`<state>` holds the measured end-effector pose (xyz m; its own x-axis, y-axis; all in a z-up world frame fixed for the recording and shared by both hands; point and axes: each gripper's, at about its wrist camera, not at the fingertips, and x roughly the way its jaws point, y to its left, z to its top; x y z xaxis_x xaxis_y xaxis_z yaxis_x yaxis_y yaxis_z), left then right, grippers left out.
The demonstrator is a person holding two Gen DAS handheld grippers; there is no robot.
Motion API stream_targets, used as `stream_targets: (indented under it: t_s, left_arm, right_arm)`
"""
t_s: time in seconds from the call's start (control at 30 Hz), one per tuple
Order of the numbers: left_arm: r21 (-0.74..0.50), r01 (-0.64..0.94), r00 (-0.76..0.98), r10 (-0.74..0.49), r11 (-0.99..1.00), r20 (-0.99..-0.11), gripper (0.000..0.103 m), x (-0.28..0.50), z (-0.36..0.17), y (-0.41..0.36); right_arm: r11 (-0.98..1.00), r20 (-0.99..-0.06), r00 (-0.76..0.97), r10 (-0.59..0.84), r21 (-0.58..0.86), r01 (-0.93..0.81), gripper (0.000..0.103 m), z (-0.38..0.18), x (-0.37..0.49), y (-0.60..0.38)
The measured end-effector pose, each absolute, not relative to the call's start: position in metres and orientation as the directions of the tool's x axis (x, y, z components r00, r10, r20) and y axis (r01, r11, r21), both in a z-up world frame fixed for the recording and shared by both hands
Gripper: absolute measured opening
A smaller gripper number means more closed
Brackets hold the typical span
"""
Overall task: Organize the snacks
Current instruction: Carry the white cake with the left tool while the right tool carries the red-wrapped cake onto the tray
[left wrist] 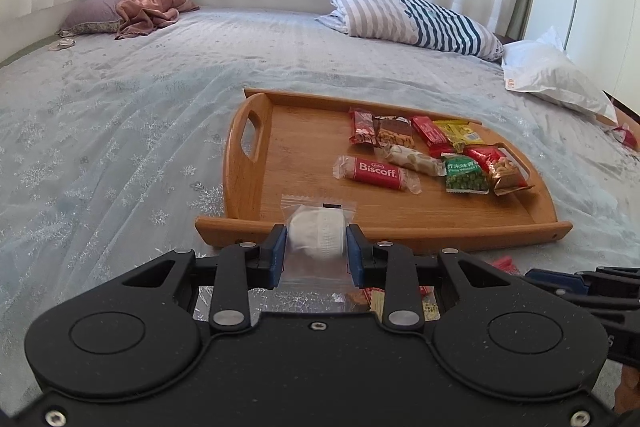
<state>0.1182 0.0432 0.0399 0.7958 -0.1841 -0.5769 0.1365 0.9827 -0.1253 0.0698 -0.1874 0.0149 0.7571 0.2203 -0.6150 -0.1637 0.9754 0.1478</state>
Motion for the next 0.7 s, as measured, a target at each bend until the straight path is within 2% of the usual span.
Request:
stream_targets:
  t_s: [0.23, 0.27, 0.3, 0.47, 0.7]
  left_arm:
    - [-0.124, 0.136, 0.792, -0.183, 0.983, -0.583, 0.030, 0.120, 0.037, 0.041]
    - [-0.125, 0.135, 0.792, -0.183, 0.983, -0.583, 0.030, 0.120, 0.037, 0.041]
    - [-0.125, 0.135, 0.791, -0.183, 0.983, -0.584, 0.030, 0.120, 0.037, 0.041]
    - [-0.120, 0.138, 0.793, -0.182, 0.983, -0.582, 0.030, 0.123, 0.038, 0.039]
    - [-0.124, 0.141, 0.796, -0.187, 0.982, -0.575, 0.030, 0.139, 0.046, 0.036]
  right_arm:
    - [0.982, -0.624, 0.763, 0.172, 0.052, -0.180, 0.053, 0.010, 0.073, -0.171]
    - [0.983, -0.635, 0.755, 0.165, 0.047, -0.175, 0.048, 0.008, 0.075, -0.169]
    - [0.985, -0.640, 0.752, 0.158, 0.049, -0.165, 0.035, 0.006, 0.076, -0.169]
    - [0.985, -0.620, 0.766, 0.171, 0.084, -0.151, 0.032, 0.013, 0.075, -0.175]
    - [0.965, -0.595, 0.766, 0.243, 0.231, -0.127, 0.033, 0.045, 0.099, -0.192]
